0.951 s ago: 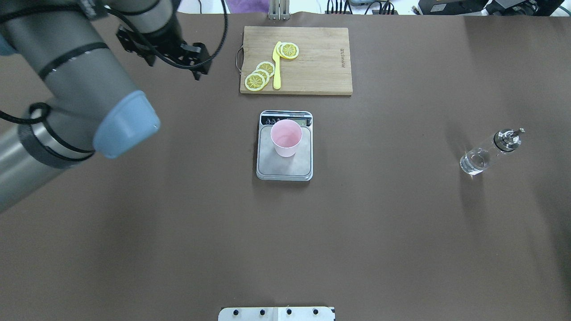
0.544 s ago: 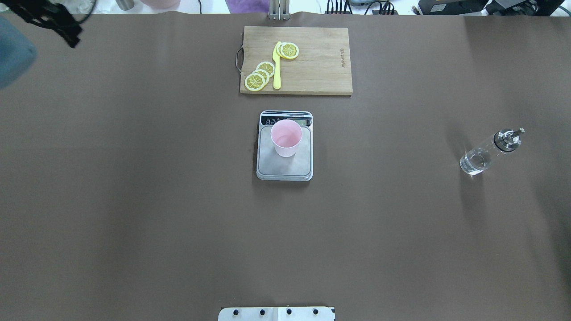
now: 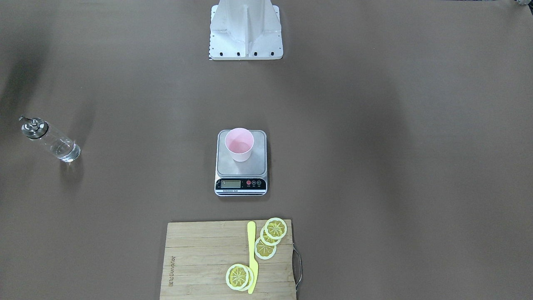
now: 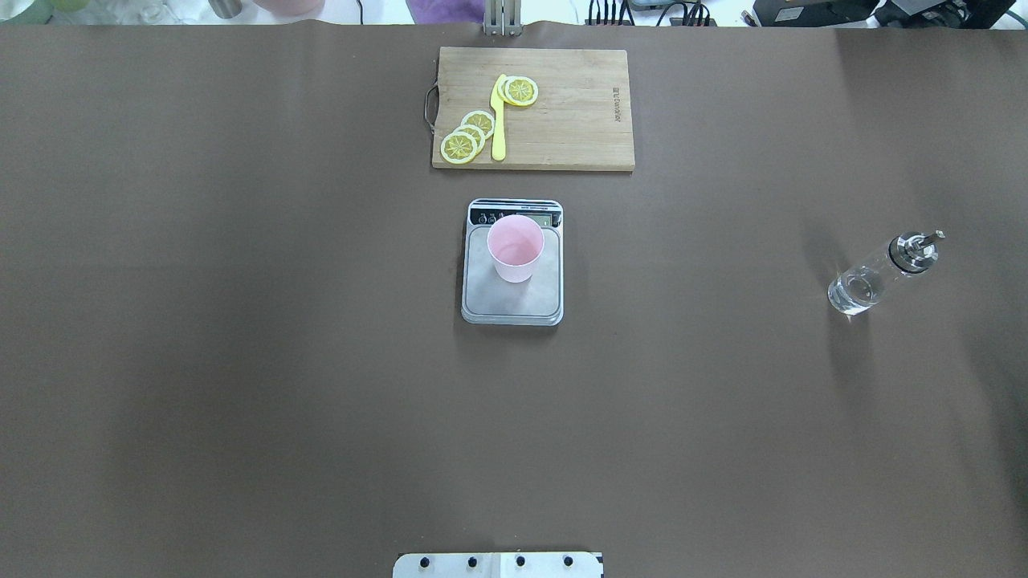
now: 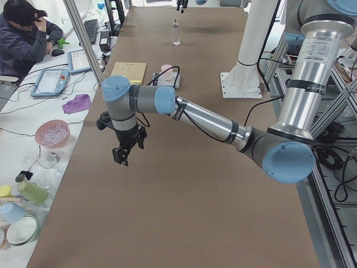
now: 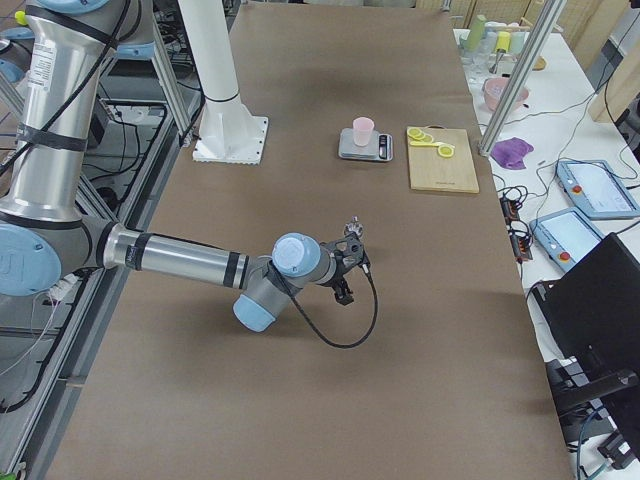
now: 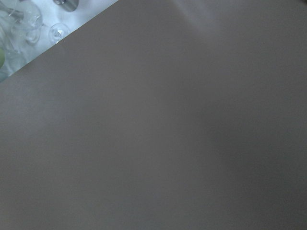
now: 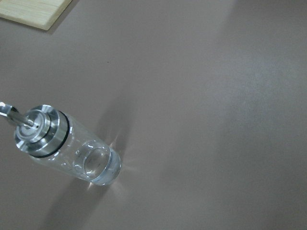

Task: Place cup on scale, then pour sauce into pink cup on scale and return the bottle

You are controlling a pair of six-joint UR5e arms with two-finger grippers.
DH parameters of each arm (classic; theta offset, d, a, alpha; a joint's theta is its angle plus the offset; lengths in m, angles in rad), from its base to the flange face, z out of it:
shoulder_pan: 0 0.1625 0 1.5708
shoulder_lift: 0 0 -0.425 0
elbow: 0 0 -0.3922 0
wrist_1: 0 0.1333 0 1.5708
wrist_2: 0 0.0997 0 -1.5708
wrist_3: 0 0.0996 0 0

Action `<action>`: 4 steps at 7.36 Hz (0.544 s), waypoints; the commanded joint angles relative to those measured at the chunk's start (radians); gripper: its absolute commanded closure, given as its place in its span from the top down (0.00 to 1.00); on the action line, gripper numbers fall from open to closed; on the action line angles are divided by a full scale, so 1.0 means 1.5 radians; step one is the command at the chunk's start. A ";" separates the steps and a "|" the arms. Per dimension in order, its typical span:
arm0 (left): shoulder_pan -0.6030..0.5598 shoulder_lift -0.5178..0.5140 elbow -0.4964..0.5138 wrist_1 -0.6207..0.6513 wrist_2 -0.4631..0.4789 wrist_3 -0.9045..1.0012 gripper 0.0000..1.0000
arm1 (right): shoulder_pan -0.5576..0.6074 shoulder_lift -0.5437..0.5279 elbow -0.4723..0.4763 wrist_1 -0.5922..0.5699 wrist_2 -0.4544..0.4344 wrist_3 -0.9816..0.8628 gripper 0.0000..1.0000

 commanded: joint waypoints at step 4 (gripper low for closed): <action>-0.027 0.225 0.016 -0.325 -0.103 -0.310 0.98 | 0.000 0.002 -0.050 0.088 0.099 -0.042 1.00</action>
